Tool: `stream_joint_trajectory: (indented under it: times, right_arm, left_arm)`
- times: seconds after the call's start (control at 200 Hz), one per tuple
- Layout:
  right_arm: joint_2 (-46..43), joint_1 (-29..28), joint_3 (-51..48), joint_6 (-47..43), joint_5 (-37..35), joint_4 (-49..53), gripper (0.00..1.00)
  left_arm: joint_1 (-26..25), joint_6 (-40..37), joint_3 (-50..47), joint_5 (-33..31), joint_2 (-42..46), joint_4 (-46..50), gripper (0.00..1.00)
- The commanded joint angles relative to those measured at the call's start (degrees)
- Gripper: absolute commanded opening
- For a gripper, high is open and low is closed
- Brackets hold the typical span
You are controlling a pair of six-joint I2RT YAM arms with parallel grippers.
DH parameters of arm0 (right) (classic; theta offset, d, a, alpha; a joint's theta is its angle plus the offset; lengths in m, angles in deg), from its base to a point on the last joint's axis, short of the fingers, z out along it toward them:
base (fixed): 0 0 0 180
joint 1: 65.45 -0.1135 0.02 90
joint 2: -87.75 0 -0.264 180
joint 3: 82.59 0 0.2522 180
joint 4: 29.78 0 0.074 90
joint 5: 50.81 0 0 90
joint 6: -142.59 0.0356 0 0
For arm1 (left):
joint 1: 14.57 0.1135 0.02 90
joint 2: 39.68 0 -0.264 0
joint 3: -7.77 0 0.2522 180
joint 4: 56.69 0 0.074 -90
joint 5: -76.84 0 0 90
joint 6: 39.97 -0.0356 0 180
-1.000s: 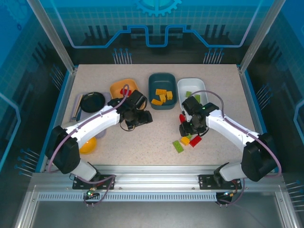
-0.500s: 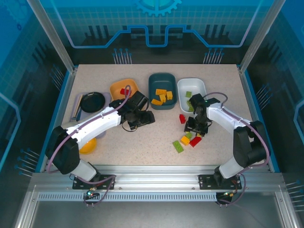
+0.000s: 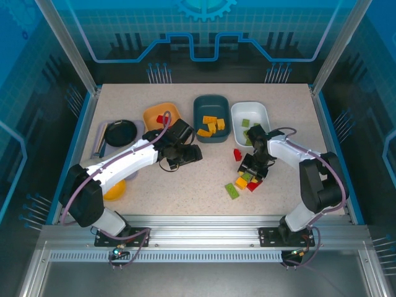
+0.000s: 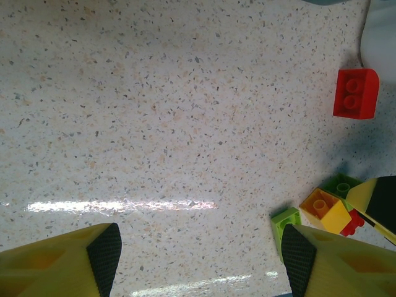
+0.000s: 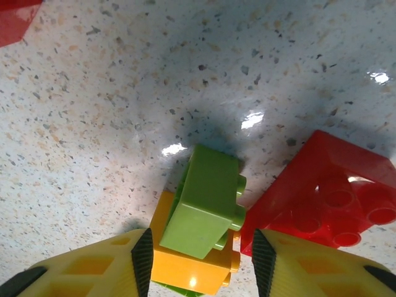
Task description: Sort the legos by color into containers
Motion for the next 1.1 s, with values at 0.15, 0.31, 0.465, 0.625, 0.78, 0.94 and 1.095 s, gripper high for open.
stream_joint_trajectory:
  times: [0.15, 0.31, 0.465, 0.625, 0.78, 0.94, 1.095]
  right_arm:
    - [3.70, 0.98, 0.74, 1.34, -1.07, -0.86, 0.39]
    - [5.19, 1.49, 1.75, 0.56, -1.30, -1.85, 0.25]
    - [2.81, 1.51, 4.80, -1.89, -4.74, 0.02, 0.13]
    - [-2.32, 2.73, 13.61, -8.37, -13.29, 5.18, 0.09]
    - [2.97, 4.69, 25.45, -16.66, -18.73, 7.39, 0.08]
    - [16.65, 6.63, 38.81, -22.57, -22.30, 9.18, 0.08]
    - [30.29, 7.57, 51.93, -25.73, -23.78, 12.49, 0.10]
  left_arm:
    - [-0.38, -0.54, 2.76, -0.18, -1.31, -0.45, 0.73]
    - [-0.43, -0.77, 3.40, -0.26, -1.60, -0.35, 0.72]
    - [-0.47, -0.76, 3.57, -0.54, -1.47, -0.50, 0.72]
    - [-1.04, -1.77, 5.97, -0.73, -1.26, -0.89, 0.72]
    - [-1.02, -2.06, 9.37, -0.02, -2.40, -2.75, 0.72]
    - [-1.07, -2.89, 13.56, 2.07, -5.96, -3.04, 0.72]
    - [-1.05, -1.59, 16.09, 6.93, -10.24, -3.00, 0.72]
